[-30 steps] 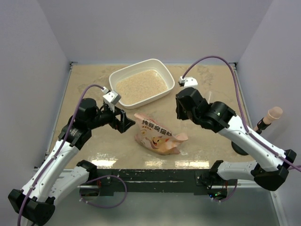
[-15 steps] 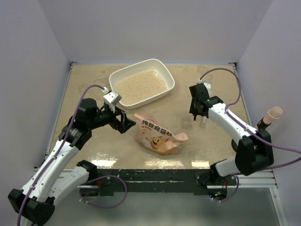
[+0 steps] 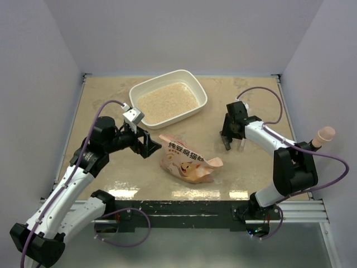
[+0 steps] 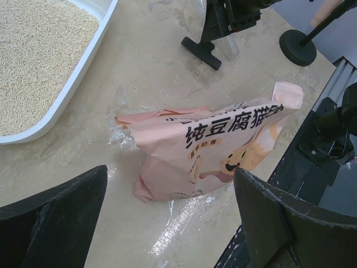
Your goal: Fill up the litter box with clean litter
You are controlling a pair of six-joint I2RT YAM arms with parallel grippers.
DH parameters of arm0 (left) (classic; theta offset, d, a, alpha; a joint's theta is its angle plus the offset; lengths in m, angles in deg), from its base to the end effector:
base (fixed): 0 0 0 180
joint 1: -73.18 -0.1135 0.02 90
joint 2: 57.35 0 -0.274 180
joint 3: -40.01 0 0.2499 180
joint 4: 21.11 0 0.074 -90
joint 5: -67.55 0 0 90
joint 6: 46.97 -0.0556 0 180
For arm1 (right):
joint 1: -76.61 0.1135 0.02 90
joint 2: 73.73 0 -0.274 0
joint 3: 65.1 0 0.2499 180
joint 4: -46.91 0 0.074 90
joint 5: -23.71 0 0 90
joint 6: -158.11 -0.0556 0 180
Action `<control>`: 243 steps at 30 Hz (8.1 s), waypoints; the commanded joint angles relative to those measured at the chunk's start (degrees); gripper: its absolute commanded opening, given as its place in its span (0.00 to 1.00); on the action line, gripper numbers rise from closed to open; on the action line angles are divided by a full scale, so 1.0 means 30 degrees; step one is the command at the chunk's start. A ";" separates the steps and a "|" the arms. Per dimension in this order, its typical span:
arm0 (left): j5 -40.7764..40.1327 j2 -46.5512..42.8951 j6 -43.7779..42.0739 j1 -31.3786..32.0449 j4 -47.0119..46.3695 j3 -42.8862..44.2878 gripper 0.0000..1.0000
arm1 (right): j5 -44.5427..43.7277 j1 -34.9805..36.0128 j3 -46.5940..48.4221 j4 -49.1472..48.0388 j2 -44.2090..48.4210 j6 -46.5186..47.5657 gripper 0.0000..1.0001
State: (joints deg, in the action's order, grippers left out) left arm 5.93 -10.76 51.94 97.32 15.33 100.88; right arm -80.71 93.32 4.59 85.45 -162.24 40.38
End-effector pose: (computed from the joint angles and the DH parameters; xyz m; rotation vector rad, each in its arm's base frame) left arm 0.1605 -0.1009 0.3278 0.5960 1.9175 -0.8585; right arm 0.3089 0.0783 0.1991 0.3353 2.5022 -0.0161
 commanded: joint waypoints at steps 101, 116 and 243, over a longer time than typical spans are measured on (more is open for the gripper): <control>1.1105 0.2223 2.0319 -0.2803 -3.7798 -1.0710 0.00 | 1.7168 0.0084 -0.4446 0.0604 1.3338 0.2180 0.71; 1.2336 0.2958 2.4102 -0.2891 -4.2496 -1.0416 0.00 | 1.5358 0.1779 -0.4214 -0.0835 1.0403 0.1154 0.71; 1.2395 0.2284 0.9510 -0.4004 -2.4946 -0.7164 0.01 | 1.1577 0.6265 0.1530 0.5820 0.8617 0.4907 0.00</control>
State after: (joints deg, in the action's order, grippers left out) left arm 42.58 -2.13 79.96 85.26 -55.20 78.20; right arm -42.85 110.92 6.75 101.10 -134.90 55.31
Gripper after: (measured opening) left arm 0.018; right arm 0.007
